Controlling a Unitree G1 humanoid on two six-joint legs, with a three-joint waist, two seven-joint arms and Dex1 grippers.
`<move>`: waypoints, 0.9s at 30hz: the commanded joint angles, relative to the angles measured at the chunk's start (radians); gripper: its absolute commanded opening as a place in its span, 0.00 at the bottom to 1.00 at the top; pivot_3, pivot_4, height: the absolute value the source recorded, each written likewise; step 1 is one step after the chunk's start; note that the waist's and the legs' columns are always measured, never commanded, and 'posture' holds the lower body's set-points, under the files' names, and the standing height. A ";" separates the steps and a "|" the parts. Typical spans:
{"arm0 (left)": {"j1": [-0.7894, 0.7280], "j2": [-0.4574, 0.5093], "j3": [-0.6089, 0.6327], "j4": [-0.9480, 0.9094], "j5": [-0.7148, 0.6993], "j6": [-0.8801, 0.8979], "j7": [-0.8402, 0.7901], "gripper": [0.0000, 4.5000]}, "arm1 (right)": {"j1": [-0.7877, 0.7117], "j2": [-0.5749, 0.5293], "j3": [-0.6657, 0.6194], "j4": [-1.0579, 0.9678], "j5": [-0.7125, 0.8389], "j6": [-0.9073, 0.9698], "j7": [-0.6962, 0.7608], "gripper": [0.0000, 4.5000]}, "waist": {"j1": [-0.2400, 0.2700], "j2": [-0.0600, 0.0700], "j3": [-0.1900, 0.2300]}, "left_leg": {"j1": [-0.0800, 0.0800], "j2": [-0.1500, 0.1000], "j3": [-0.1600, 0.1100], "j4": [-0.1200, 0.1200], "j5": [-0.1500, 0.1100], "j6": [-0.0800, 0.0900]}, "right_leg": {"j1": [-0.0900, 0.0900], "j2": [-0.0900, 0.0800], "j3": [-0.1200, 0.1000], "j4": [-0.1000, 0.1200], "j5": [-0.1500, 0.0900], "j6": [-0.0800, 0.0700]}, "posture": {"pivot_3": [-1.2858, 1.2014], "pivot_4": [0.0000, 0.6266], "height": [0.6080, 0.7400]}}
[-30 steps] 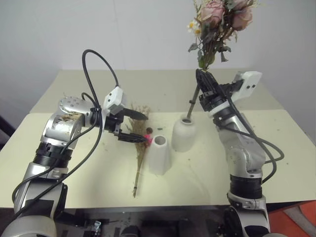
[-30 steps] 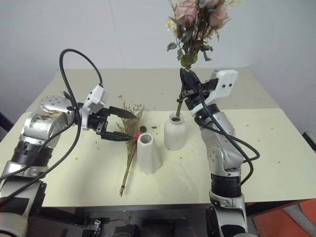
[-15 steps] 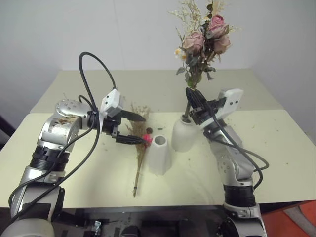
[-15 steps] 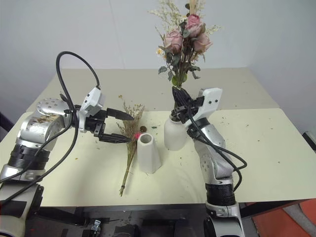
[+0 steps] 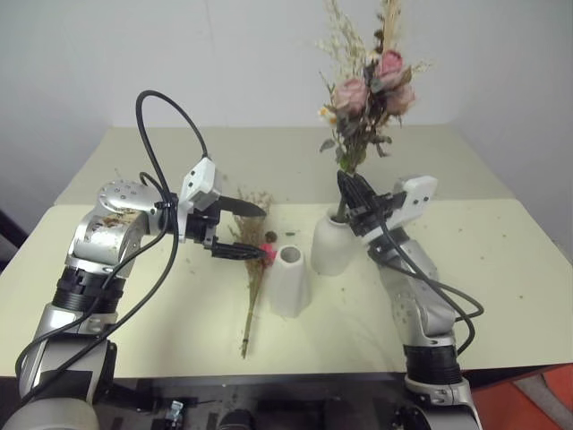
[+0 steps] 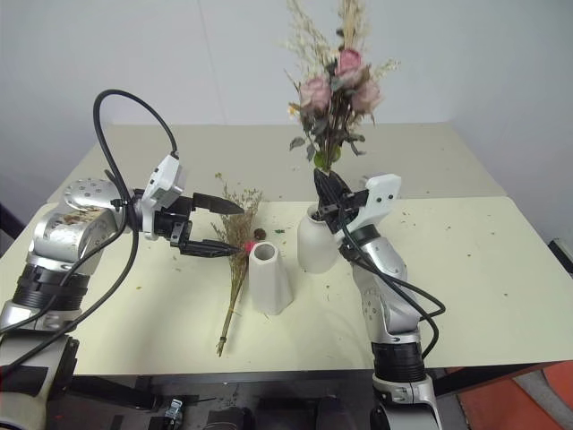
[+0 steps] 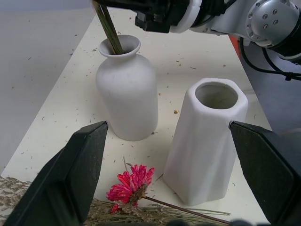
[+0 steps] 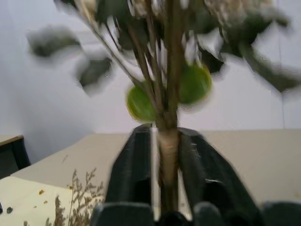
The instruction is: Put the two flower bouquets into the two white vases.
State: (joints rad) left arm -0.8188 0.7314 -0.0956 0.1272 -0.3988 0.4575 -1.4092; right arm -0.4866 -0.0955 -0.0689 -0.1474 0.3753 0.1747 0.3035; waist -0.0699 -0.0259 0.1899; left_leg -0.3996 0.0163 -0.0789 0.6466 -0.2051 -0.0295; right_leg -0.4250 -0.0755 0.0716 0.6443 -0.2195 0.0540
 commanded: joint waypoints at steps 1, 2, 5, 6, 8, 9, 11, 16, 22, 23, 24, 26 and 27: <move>-0.008 0.003 0.047 -0.027 -0.024 -0.022 0.013 1.00 | 0.009 -0.007 -0.013 -0.080 0.019 -0.021 0.008 0.55 | 0.000 0.000 0.000 | 0.000 0.000 0.000 0.000 0.000 0.000 | 0.000 0.000 0.000 0.000 0.000 0.000 | 0.52 0.24 1.00; -0.007 0.000 0.050 -0.024 -0.022 -0.033 0.018 1.00 | 0.020 -0.007 -0.012 -0.094 0.026 -0.014 0.007 0.63 | 0.001 0.000 0.000 | 0.000 0.000 0.000 0.000 0.000 0.000 | 0.000 0.000 0.000 0.000 0.000 0.000 | 0.52 0.24 1.00; -0.009 -0.012 0.060 -0.013 -0.018 -0.058 0.034 1.00 | 0.049 -0.010 -0.008 -0.125 0.029 -0.005 0.008 0.85 | 0.000 0.000 0.000 | 0.000 0.000 0.000 0.000 0.000 0.000 | 0.000 0.000 0.000 0.000 0.000 0.000 | 0.52 0.24 1.00; -0.012 -0.015 0.063 -0.008 -0.018 -0.064 0.035 1.00 | 0.063 -0.012 -0.008 -0.143 0.041 -0.002 0.015 0.92 | 0.001 0.000 0.000 | 0.000 0.000 0.000 0.000 0.000 0.000 | 0.000 0.000 0.000 0.000 0.000 0.000 | 0.52 0.24 1.00; -0.018 -0.023 0.066 -0.001 -0.018 -0.070 0.038 1.00 | 0.096 -0.023 -0.004 -0.184 0.062 0.007 0.031 1.00 | 0.002 0.000 0.000 | 0.000 0.000 0.000 0.000 0.000 0.000 | 0.000 0.000 0.000 0.000 0.000 0.000 | 0.52 0.24 1.00; -0.019 -0.025 0.067 0.000 -0.018 -0.071 0.038 1.00 | 0.114 -0.031 -0.003 -0.205 0.074 0.015 0.041 1.00 | 0.002 0.000 0.000 | 0.000 0.000 0.000 0.000 0.000 0.000 | 0.000 0.000 0.000 0.000 0.000 0.001 | 0.52 0.24 1.00; -0.020 -0.026 0.068 0.001 -0.019 -0.071 0.037 1.00 | 0.137 -0.045 -0.001 -0.233 0.091 0.028 0.053 1.00 | 0.001 0.000 0.000 | 0.000 0.000 0.000 0.000 0.000 0.000 | 0.000 0.000 0.000 0.000 -0.001 0.002 | 0.52 0.24 1.00; -0.008 -0.021 0.073 -0.004 -0.026 -0.073 0.028 1.00 | 0.225 -0.098 -0.005 -0.315 0.139 0.063 0.094 1.00 | 0.002 0.000 0.000 | 0.001 0.000 0.000 0.000 0.000 0.000 | 0.001 0.000 0.000 0.000 -0.003 0.004 | 0.52 0.24 1.00; 0.004 -0.017 0.089 -0.004 -0.023 -0.048 0.069 1.00 | 0.290 -0.171 -0.020 -0.370 0.150 0.101 0.113 1.00 | 0.003 0.000 0.000 | 0.001 0.000 0.000 0.000 0.000 0.000 | 0.001 0.000 0.000 0.000 -0.003 0.005 | 0.52 0.24 1.00; 0.007 -0.020 0.100 -0.003 -0.019 -0.026 0.106 1.00 | 0.300 -0.196 -0.024 -0.386 0.148 0.110 0.121 1.00 | 0.003 0.000 0.000 | 0.001 0.000 0.000 0.000 0.000 0.000 | 0.001 0.000 0.000 -0.001 -0.003 0.006 | 0.52 0.24 1.00; 0.012 -0.024 0.109 -0.001 -0.009 -0.009 0.149 1.00 | 0.307 -0.217 -0.032 -0.400 0.153 0.120 0.127 1.00 | 0.003 0.000 0.000 | 0.001 0.000 0.000 0.000 0.000 0.000 | 0.001 0.000 0.000 -0.001 -0.003 0.006 | 0.52 0.24 1.00; 0.024 -0.035 0.126 -0.007 0.028 0.058 0.281 1.00 | 0.317 -0.285 -0.057 -0.436 0.170 0.165 0.142 1.00 | 0.003 0.000 0.000 | 0.001 0.000 0.000 0.000 0.000 0.000 | 0.001 0.000 0.000 -0.001 -0.004 0.006 | 0.52 0.24 1.00; 0.028 -0.042 0.134 -0.011 0.043 0.099 0.350 1.00 | 0.321 -0.319 -0.071 -0.453 0.181 0.189 0.148 1.00 | 0.004 0.000 0.000 | 0.001 0.000 0.000 0.000 0.000 0.000 | 0.001 0.000 0.000 -0.001 -0.004 0.006 | 0.52 0.24 1.00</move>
State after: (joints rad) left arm -0.7943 0.6961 0.0013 0.1359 -0.3783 0.4958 -1.1724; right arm -0.1646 -0.3801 -0.0966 -0.5259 0.5283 0.3326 0.4381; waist -0.0658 -0.0261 0.1899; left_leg -0.3988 0.0159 -0.0789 0.6467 -0.2051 -0.0295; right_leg -0.4234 -0.0760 0.0719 0.6431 -0.2231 0.0599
